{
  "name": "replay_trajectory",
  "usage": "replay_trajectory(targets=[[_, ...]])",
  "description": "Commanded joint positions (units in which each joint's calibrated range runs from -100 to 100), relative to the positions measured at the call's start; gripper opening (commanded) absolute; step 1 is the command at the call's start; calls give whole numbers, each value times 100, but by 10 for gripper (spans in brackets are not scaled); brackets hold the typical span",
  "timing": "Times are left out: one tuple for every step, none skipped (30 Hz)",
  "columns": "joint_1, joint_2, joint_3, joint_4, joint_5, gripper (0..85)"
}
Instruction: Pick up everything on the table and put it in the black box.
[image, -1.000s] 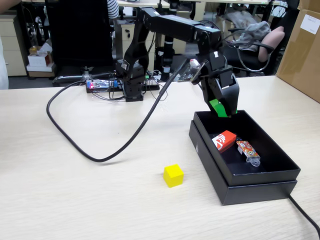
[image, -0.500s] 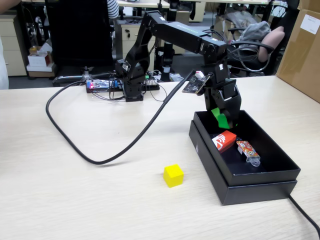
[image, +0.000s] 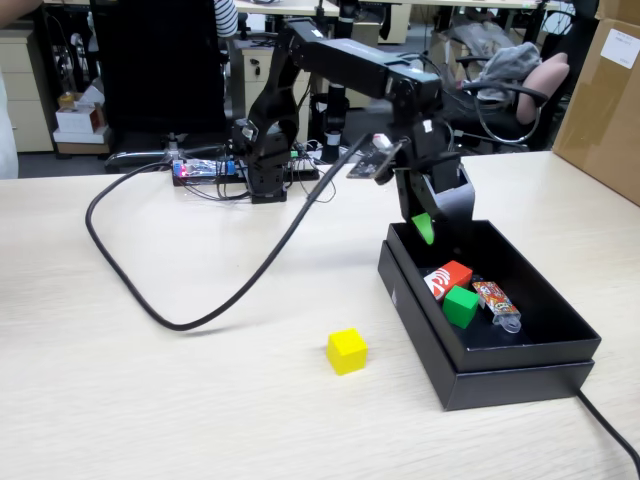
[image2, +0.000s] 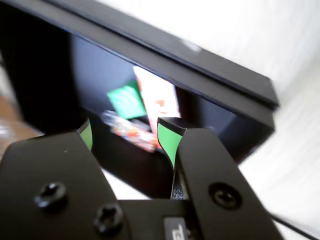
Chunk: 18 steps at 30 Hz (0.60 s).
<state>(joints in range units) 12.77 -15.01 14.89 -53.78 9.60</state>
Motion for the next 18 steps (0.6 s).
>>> replay_trajectory(targets=[[-269,-823,660,78,-73,279],[-391,-926,751,78,-78,281],[-474,-983,796,78,-78,298],[-532,-1018,814,78,-78,322],[-601,-1041,814,78,-88,338],[-694,-1029,769,78,-103,338],[-762,-1018,714,78,-127,340],[-855,-960,606,78,-147,362],[-938,-880,406,78,-186,372],[-977,-846,279,78,-205,374],[-1011,-811,161,78,-220,390],[-1031,-765,53,78,-234,399],[-1065,-662,-120,78,-259,406],[-1084,-616,-464,78,-308,410],[-1094,-582,-664,78,-332,423],[-1118,-432,-981,164,-381,430],[-1133,-398,-1189,398,-396,430],[-1162,-237,-1461,830,-435,430]])
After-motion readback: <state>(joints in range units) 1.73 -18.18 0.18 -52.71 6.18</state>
